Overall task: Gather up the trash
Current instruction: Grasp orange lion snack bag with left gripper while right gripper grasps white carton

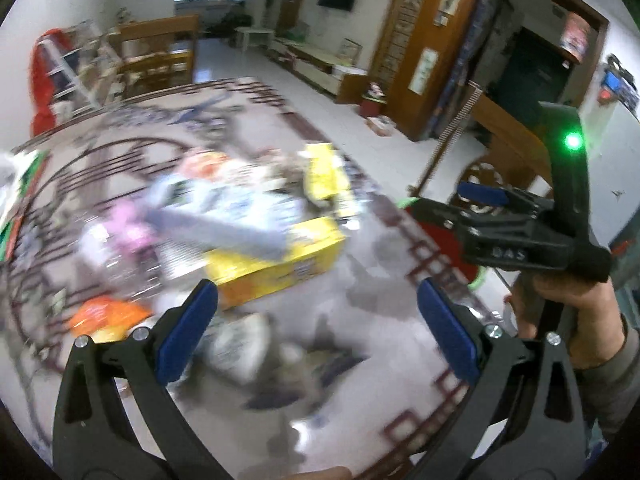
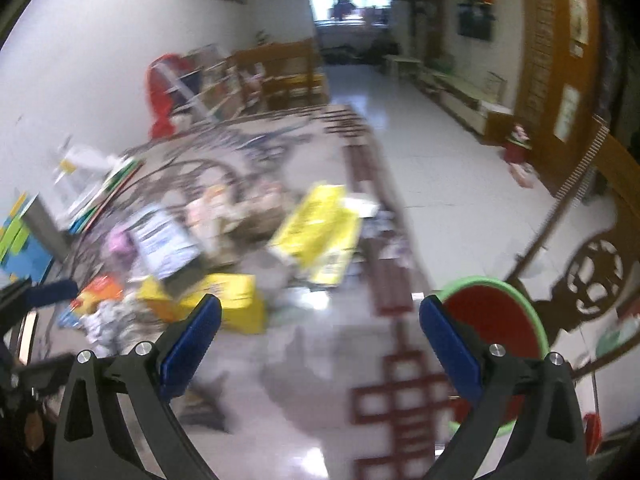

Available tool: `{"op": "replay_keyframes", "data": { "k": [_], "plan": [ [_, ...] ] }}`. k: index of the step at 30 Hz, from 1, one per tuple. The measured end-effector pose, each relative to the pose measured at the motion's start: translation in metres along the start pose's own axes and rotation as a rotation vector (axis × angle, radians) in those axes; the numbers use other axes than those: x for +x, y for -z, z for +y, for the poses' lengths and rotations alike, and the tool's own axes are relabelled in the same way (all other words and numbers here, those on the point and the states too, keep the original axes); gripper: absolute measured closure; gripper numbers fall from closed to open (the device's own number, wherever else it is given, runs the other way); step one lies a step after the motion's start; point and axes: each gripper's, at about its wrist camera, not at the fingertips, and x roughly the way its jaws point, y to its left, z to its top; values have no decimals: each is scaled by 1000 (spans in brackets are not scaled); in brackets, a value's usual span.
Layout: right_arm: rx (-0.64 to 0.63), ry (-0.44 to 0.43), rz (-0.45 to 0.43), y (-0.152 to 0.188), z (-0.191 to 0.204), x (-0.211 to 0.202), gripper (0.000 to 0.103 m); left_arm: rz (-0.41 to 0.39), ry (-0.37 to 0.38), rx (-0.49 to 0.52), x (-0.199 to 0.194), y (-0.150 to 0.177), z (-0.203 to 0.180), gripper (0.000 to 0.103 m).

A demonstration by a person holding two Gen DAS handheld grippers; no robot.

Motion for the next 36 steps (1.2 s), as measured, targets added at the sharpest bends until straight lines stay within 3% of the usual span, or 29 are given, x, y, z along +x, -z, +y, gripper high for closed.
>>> {"op": "replay_keyframes", "data": {
  "k": [7,16,21,28,36],
  "plan": [
    [-140,-78,38,1,63,20,7,-33,-158,-179,-27,26,85,5],
    [-229,-130,62,-18,91,36,7,12,-221,-295,-32,48,141,5],
    [-279,-134,79,-29,104,53,7,51,-178,-423,-18,65,157,5],
    [-354,-155,115,-34,122,80,7,91,-203,-485,6,61,170,6],
    [-382,-164,142,-42,128,106,7,137,-169,-600,30,69,192,25]
  ]
}}
